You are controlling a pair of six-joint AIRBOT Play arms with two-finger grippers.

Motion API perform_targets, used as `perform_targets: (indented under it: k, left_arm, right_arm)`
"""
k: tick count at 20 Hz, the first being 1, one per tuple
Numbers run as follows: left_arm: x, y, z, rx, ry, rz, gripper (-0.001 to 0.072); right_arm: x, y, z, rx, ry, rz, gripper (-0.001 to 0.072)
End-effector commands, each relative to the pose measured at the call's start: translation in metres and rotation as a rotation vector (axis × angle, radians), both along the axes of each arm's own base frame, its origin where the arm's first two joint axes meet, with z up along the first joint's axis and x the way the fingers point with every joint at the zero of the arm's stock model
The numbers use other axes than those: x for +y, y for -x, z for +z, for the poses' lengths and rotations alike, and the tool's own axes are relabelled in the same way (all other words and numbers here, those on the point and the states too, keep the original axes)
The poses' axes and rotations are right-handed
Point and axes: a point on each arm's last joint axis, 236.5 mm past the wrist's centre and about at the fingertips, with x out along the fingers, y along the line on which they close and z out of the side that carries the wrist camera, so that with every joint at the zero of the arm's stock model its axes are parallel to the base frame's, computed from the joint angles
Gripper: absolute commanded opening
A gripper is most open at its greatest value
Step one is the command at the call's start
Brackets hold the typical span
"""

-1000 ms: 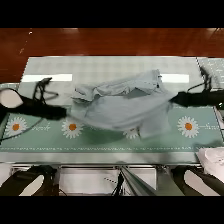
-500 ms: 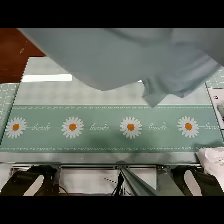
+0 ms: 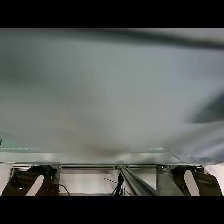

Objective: Fold the shirts.

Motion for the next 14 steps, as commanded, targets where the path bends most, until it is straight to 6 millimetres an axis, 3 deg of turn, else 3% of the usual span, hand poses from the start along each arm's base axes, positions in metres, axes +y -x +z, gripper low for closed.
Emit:
perform_targets:
  k: [1, 2, 5, 7, 10, 14]
  left_arm:
    - [-0.036, -0.004, -0.074, 0.323, -0.002, -0.157, 0.0024]
    - [-0.051, -0.014, -0.094, 0.398, 0.012, -0.215, 0.0024]
    - [-0.058, -0.071, -0.154, 0.549, 0.063, -0.205, 0.0024]
    - [-0.06, -0.118, -0.198, 0.616, 0.104, -0.171, 0.0024]
    - [-0.055, -0.194, -0.269, 0.678, 0.151, -0.091, 0.0024]
    - [-0.048, -0.28, -0.352, 0.767, 0.183, 0.009, 0.0024]
  right_arm:
    - [0.005, -0.003, -0.058, 0.256, -0.047, 0.027, 0.0023]
    - [0.006, -0.013, -0.076, 0.344, -0.063, 0.048, 0.0022]
    - [-0.016, -0.059, -0.13, 0.608, -0.071, 0.045, 0.0022]
    - [-0.033, -0.11, -0.159, 0.717, -0.098, 0.049, 0.0022]
    - [-0.048, -0.202, -0.205, 0.791, -0.178, 0.097, 0.0023]
    - [-0.041, -0.29, -0.284, 0.891, -0.227, 0.159, 0.0023]
